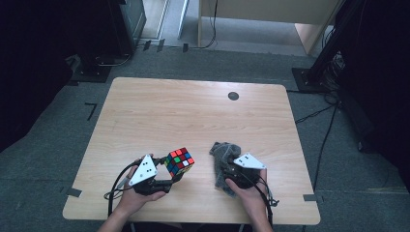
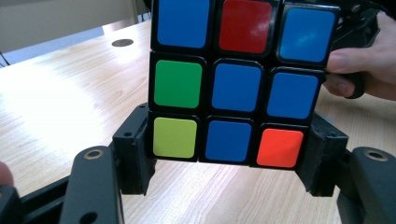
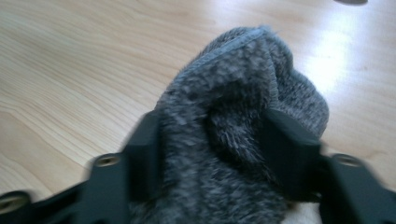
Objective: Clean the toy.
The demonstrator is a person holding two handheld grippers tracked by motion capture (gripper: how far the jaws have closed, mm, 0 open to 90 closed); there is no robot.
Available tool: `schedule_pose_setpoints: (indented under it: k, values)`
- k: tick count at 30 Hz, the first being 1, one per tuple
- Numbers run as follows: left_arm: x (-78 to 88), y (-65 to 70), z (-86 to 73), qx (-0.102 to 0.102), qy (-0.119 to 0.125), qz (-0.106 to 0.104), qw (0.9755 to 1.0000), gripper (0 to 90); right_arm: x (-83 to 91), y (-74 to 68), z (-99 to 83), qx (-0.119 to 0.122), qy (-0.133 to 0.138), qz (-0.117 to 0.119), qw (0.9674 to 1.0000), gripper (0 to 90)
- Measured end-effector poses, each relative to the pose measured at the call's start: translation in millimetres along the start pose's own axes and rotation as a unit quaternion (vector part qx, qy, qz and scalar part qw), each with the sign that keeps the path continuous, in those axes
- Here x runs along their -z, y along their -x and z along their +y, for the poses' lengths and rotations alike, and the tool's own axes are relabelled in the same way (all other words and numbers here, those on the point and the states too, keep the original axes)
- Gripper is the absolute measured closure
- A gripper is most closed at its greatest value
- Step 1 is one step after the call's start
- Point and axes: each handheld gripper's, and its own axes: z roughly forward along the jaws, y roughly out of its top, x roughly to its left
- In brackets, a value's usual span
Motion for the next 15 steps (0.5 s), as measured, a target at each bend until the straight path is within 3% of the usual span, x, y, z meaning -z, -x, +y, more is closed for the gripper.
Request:
schedule_pose_setpoints:
  k: [1, 3, 5, 10, 12, 15]
  values:
    - [-0.2, -0.1, -0.3, 0.002, 0.0, -0.001, 1.0, 33.2, -2.0, 1.0, -2.2, -0.005, -0.014, 0.001, 0.9999, 63.4]
    - [-0.4, -0.1, -0.7, 0.003, 0.0, -0.003, 1.0, 33.2, -1.1, 1.4, -3.8, -0.01, -0.017, 0.0, 0.9998, 75.6]
    - [-0.7, 0.1, -1.0, 0.0, -0.002, -0.003, 1.0, 33.3, 0.1, 1.6, -3.7, -0.015, -0.018, 0.004, 0.9997, 79.5]
    - [-2.2, 0.6, -2.2, -0.007, -0.01, -0.007, 0.9999, 33.3, 26.7, -7.5, 14.9, -0.023, 0.041, 0.033, 0.9983, 83.0]
    - [-3.5, 1.4, -2.5, -0.011, -0.015, -0.005, 0.9998, 33.3, 41.6, -14.1, 25.3, -0.023, 0.074, 0.05, 0.9957, 83.0]
    - [-5.8, 3.8, -2.9, -0.016, -0.023, -0.005, 0.9996, 33.3, 63.6, -26.2, 40.2, -0.018, 0.123, 0.082, 0.9888, 82.9]
